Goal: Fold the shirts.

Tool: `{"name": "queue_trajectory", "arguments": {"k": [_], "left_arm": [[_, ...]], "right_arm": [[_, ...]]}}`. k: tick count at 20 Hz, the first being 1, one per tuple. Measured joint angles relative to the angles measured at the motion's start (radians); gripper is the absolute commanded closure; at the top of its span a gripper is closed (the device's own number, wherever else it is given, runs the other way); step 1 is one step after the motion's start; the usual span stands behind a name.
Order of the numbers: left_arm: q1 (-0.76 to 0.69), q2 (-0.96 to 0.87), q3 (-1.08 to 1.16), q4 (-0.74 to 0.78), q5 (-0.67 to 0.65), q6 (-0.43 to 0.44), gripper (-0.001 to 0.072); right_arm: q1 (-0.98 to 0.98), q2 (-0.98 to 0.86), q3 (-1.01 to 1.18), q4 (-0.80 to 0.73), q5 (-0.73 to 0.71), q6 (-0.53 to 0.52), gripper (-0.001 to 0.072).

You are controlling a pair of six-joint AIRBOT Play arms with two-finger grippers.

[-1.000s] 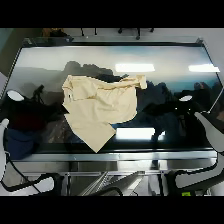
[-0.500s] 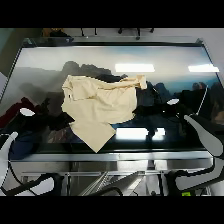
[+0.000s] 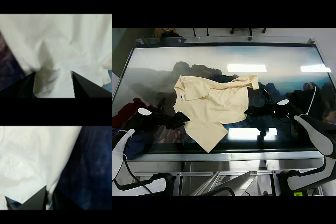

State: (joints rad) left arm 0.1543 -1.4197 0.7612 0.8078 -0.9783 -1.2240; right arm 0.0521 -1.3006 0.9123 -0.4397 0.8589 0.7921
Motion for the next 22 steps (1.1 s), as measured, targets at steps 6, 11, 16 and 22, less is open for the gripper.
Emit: {"name": "queue_trajectory", "arguments": {"k": [6, 11, 16, 22], "left_arm": [[0.012, 0.005, 0.126, 0.031, -0.099, 0.008, 0.0176], [0.099, 0.007, 0.179, 0.052, -0.197, -0.009, 0.0175], [0.120, 0.007, 0.073, 0.056, -0.135, -0.023, 0.0176], [-0.051, -0.056, 0.032, 0.000, 0.030, -0.019, 0.0694]], "right_arm": [[0.000, 0.001, 0.000, 0.011, 0.009, 0.000, 0.0690], [0.000, 0.001, 0.000, 0.016, 0.011, 0.000, 0.0690], [0.000, 0.001, 0.000, 0.018, 0.012, 0.000, 0.0690], [0.000, 0.002, 0.000, 0.018, 0.010, 0.000, 0.0691]]}}
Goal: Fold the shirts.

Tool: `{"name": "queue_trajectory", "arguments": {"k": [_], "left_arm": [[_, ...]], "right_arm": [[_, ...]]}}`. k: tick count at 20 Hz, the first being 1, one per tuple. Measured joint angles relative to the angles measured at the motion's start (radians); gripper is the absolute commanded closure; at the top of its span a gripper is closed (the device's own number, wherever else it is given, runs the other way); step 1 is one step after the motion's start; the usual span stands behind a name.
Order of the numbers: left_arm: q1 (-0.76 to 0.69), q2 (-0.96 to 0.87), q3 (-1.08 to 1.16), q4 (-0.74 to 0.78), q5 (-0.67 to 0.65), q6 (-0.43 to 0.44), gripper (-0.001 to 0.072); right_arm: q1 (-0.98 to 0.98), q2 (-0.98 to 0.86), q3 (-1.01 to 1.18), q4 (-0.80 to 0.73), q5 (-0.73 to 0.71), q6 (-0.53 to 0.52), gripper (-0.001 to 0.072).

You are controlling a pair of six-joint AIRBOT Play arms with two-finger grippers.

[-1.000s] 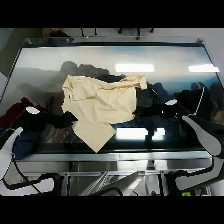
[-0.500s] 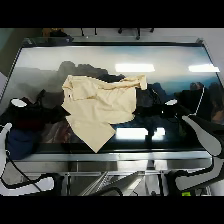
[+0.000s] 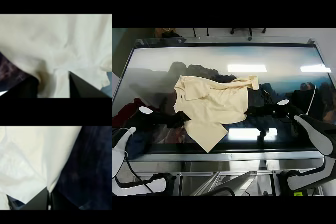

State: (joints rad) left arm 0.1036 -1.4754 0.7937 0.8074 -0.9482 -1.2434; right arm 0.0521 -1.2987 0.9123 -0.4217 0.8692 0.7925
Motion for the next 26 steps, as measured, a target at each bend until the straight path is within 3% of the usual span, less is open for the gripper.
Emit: {"name": "queue_trajectory", "arguments": {"k": [6, 11, 16, 19, 22, 26], "left_arm": [[-0.095, -0.029, 0.131, 0.041, -0.020, 0.005, 0.0690], [-0.085, 0.220, 0.289, 0.030, -0.127, -0.023, 0.0690], [-0.096, 0.613, 0.613, 0.041, -0.125, -0.063, 0.0690], [-0.098, 0.768, 0.846, 0.124, -0.100, -0.076, 0.0689], [-0.098, 0.828, 1.029, 0.198, -0.103, -0.081, 0.0688], [-0.098, 0.756, 1.169, 0.247, -0.195, -0.082, 0.0688]], "right_arm": [[-0.049, 0.085, 0.001, -0.011, 0.059, 0.000, 0.0691], [-0.180, 0.341, 0.108, 0.006, 0.169, 0.003, 0.0691], [-0.251, 0.606, 0.499, 0.026, 0.218, -0.001, 0.0691], [-0.262, 0.673, 0.774, -0.010, 0.219, -0.005, 0.0691], [-0.266, 0.684, 0.985, -0.048, 0.215, -0.008, 0.0692], [-0.268, 0.613, 1.081, -0.050, 0.247, 0.001, 0.0691]]}}
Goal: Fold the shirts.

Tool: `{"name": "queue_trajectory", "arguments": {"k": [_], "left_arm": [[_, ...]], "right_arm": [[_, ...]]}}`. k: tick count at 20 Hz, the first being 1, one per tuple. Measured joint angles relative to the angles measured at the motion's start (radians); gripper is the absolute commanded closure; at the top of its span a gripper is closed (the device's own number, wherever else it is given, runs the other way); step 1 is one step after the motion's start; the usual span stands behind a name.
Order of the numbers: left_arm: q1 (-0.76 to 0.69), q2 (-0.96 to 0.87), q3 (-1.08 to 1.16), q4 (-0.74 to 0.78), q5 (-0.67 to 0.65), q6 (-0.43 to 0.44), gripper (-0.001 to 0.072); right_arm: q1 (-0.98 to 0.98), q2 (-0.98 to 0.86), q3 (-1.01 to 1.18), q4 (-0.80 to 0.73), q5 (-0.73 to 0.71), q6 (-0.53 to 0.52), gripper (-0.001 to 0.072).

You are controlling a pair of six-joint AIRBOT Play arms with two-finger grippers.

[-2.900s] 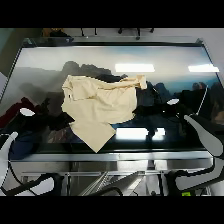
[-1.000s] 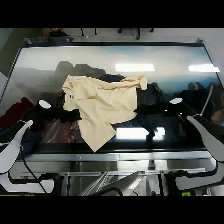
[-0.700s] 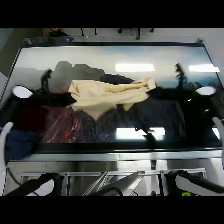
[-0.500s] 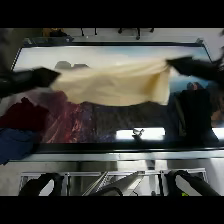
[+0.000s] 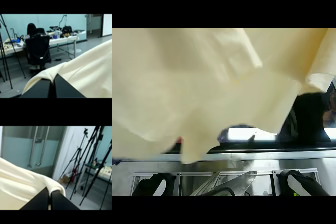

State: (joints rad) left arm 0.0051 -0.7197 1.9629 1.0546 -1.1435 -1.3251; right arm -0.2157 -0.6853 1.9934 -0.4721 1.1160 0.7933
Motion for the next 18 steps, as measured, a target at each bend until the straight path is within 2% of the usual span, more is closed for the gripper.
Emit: {"name": "queue_trajectory", "arguments": {"k": [6, 13, 14, 15, 16, 17, 18], "left_arm": [[-0.006, -0.346, 0.051, 0.023, -0.093, 0.001, 0.0688], [-0.078, -0.943, 0.059, 0.030, -0.129, 0.043, 0.0687], [-0.081, -1.026, 0.059, 0.027, -0.129, 0.043, 0.0685], [-0.081, -1.088, 0.060, 0.026, -0.128, 0.044, 0.0682], [-0.077, -1.159, 0.060, 0.023, -0.121, 0.047, 0.0601], [-0.071, -1.204, 0.060, 0.022, -0.120, 0.047, 0.0098], [-0.062, -1.241, 0.060, 0.019, -0.120, 0.046, 0.0027]], "right_arm": [[0.025, -0.285, -0.030, 0.035, 0.134, 0.037, 0.0691], [0.127, -0.793, -0.098, 0.002, 0.126, 0.032, 0.0687], [0.140, -0.873, -0.101, 0.000, 0.102, 0.029, 0.0645], [0.150, -0.937, -0.103, 0.000, 0.077, 0.028, 0.0474], [0.156, -0.999, -0.103, 0.006, 0.050, 0.025, 0.0360], [0.159, -1.042, -0.104, 0.013, 0.030, 0.025, 0.0345], [0.159, -1.076, -0.105, 0.015, 0.014, 0.025, 0.0345]]}}
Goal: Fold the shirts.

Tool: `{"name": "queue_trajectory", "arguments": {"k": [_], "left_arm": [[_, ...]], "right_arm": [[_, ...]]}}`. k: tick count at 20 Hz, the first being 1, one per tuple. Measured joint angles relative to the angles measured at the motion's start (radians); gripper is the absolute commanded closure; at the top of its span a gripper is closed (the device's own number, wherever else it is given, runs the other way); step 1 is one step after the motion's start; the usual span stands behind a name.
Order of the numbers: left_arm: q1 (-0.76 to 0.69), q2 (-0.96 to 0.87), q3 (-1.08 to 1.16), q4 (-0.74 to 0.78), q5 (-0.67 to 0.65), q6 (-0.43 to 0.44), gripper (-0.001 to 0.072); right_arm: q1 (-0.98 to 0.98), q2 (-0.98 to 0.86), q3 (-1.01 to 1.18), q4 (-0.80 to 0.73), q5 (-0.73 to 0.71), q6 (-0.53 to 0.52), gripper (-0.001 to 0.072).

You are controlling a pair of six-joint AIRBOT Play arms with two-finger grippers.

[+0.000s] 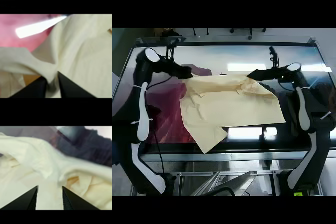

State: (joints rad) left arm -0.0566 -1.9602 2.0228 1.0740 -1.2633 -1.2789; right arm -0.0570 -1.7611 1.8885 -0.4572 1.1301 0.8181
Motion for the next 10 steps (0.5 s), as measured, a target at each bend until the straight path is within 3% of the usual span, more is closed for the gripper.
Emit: {"name": "queue_trajectory", "arguments": {"k": [4, 7, 10], "left_arm": [[0.065, -0.016, 0.001, -0.002, -0.034, -0.042, 0.0036], [0.137, 0.038, -0.005, -0.004, -0.138, -0.079, 0.0038], [0.200, 0.126, -0.113, -0.002, -0.232, -0.123, 0.0038]], "right_arm": [[-0.058, -0.009, 0.000, 0.014, 0.002, 0.030, 0.0346], [-0.169, 0.060, 0.001, -0.036, 0.129, 0.105, 0.0348], [-0.282, 0.116, -0.010, -0.198, 0.308, 0.191, 0.0349]]}}
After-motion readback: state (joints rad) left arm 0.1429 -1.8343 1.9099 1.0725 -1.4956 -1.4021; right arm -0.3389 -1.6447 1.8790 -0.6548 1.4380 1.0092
